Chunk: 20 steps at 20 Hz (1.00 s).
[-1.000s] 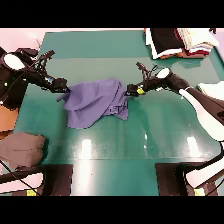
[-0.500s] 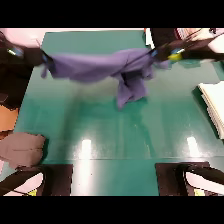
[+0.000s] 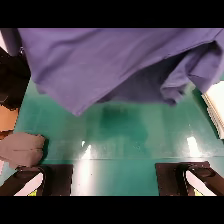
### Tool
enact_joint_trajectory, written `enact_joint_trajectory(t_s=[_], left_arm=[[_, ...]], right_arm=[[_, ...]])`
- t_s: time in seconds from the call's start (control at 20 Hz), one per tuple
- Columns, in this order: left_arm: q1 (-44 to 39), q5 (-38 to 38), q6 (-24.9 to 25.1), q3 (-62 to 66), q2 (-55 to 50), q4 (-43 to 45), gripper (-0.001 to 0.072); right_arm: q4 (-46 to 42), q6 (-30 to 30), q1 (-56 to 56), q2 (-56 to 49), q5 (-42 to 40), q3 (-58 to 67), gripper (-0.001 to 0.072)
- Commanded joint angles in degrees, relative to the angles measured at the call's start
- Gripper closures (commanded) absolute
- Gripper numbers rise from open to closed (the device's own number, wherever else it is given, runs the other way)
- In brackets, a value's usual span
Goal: Fold the shirts.
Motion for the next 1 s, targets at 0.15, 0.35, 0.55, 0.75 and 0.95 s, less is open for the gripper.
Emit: enact_joint_trajectory(t_s=[0.15, 0.35, 0.55, 0.75, 0.95], left_arm=[[-0.02, -2.51, -1.09, -17.33, -6.25, -0.55, 0.0684], [-0.02, 3.06, 0.96, -35.1, -10.58, -0.31, 0.0684], [0.15, 13.66, 2.38, -42.84, -14.99, 1.46, 0.0683], [3.13, 17.92, 0.59, -39.58, -15.56, 1.66, 0.01], [6.73, 12.79, -2.75, -34.93, -15.32, -1.9, 0.01]], right_arm=[[-1.31, 4.72, -0.17, -12.17, 6.82, 1.18, 0.0699], [-1.49, 4.63, 2.19, -26.71, 9.4, 1.18, 0.0699], [-1.38, 4.66, 4.92, -36.17, 7.89, 1.18, 0.0699], [-1.29, 4.68, 6.27, -38.25, 7.58, 1.18, 0.0699], [-1.33, 4.66, 6.19, -38.25, 7.45, 1.18, 0.0699]])
